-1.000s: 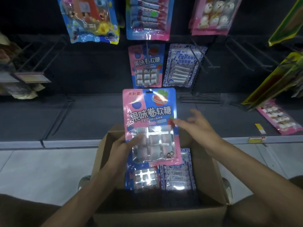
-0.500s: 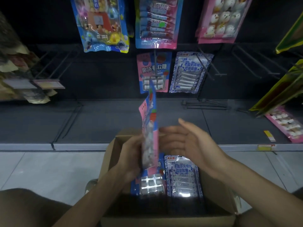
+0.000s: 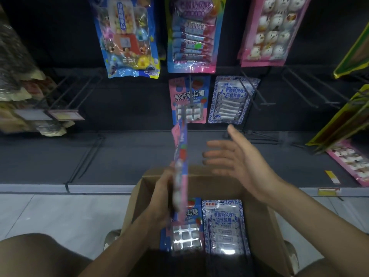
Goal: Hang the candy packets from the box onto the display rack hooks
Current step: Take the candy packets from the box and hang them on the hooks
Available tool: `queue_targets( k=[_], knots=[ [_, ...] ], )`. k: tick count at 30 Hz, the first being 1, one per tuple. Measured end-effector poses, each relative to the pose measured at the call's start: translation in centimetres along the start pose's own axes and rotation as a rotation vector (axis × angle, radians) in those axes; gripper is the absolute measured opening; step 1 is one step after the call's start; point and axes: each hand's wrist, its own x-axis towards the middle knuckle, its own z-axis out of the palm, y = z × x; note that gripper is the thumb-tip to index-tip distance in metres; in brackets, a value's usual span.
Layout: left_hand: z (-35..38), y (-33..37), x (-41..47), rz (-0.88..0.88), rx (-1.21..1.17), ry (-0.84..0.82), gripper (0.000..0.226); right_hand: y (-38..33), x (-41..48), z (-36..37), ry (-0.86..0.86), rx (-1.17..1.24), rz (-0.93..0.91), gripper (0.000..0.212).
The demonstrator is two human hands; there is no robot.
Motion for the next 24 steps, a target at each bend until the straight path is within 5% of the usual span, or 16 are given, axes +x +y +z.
queue_targets(
  k=[5, 11, 19, 24],
  knots=[
    [-0.6, 0.2, 0.8, 0.109, 0.091, 0.068, 0.055, -0.9, 2.0, -0.7, -0.073, -0.073, -0.016, 0.069],
    [-1.0, 1.3, 2.3, 0.241, 0.269, 0.040, 0.037, -0.3, 4.4, -0.9, 0.098, -0.194, 0.004, 0.032],
    [-0.8, 6.5, 4.9, 0.313, 0.320, -0.031, 0.013, 0.3, 6.3, -1.2, 0.095, -0.270, -0.032, 0.026],
    [-1.5, 9.0, 8.0, 0.213, 0.201, -0.049, 0.028, 1.2, 7.9, -1.3, 0.090, -0.253, 0.001, 0.029]
  ],
)
